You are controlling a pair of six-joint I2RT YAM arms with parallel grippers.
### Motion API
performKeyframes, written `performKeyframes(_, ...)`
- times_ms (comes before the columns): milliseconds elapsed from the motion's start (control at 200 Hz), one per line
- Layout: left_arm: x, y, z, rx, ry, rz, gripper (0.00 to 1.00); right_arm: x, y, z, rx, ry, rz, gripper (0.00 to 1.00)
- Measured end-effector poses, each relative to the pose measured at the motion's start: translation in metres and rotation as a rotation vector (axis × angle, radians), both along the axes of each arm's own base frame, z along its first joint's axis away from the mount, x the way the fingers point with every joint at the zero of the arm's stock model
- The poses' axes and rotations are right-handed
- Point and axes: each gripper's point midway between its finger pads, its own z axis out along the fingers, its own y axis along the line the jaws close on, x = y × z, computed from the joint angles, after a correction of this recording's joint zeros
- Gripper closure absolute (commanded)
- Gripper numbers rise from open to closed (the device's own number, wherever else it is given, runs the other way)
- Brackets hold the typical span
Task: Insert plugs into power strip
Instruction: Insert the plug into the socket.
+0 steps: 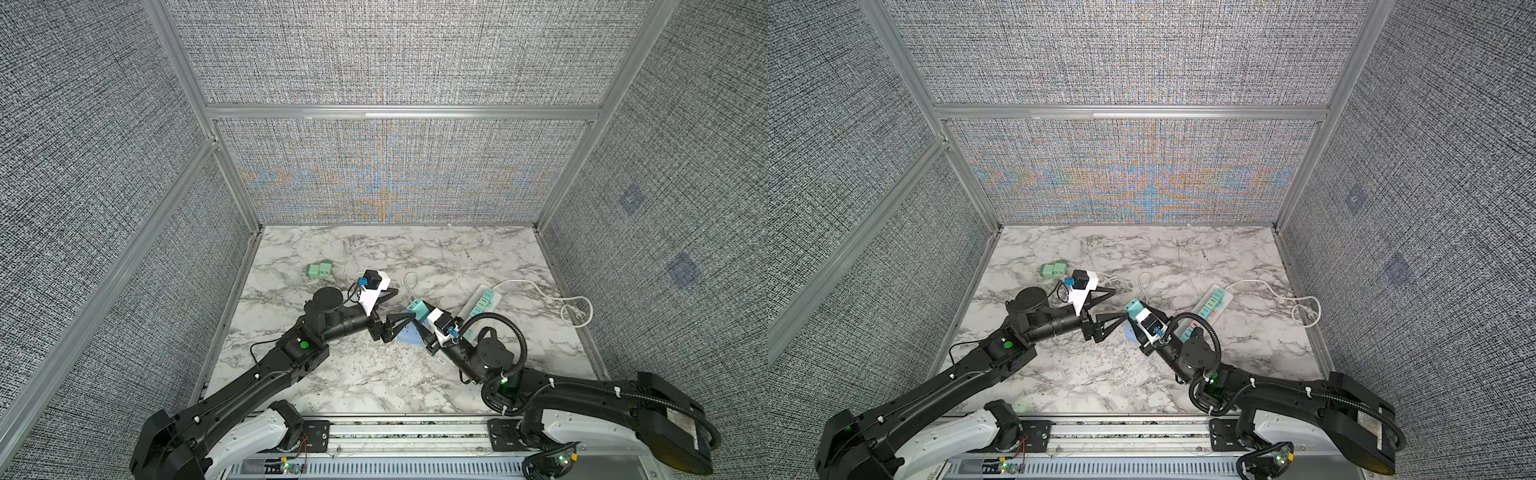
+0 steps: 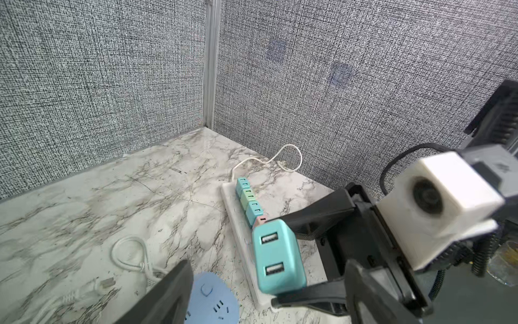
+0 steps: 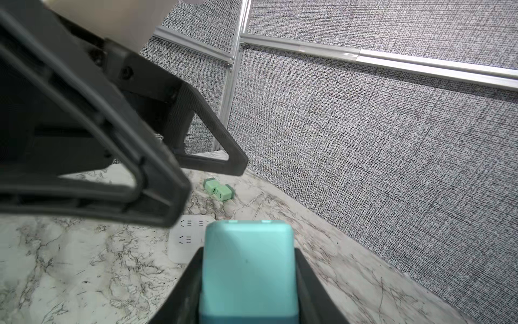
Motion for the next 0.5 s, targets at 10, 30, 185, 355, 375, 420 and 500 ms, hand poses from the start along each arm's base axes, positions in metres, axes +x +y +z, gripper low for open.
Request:
performKeyframes(10,0.0,-0.001,0.0,0.001,0.001,-0.001,0.14,0.0,0.001,0.0,-0.001,-0.001,0.002,0.78)
performKeyframes(30,0.001,-0.001,-0.002,0.003,0.005,-0.003,0.14,0.0,0.002,0.0,-0.003,-0.003,0.004,0.78)
performKeyframes(185,0.004,-0.008,-0.007,0.011,0.041,-0.02,0.2,0.002,0.01,0.004,-0.009,-0.026,0.01,0.78)
performKeyframes(355,0.002,-0.014,-0.009,0.014,0.06,-0.051,0.32,0.01,0.014,0.006,-0.016,-0.057,-0.016,0.78)
performKeyframes(375,0.002,-0.014,-0.009,0.014,0.061,-0.054,0.34,0.011,0.015,0.006,-0.017,-0.06,-0.018,0.78)
performKeyframes(420,0.001,-0.015,-0.008,0.012,0.066,-0.061,0.4,0.013,0.016,0.007,-0.02,-0.067,-0.023,0.78)
performKeyframes(500,0.004,-0.014,-0.006,0.008,0.063,-0.049,0.5,0.017,0.017,0.011,-0.019,-0.082,-0.033,0.78)
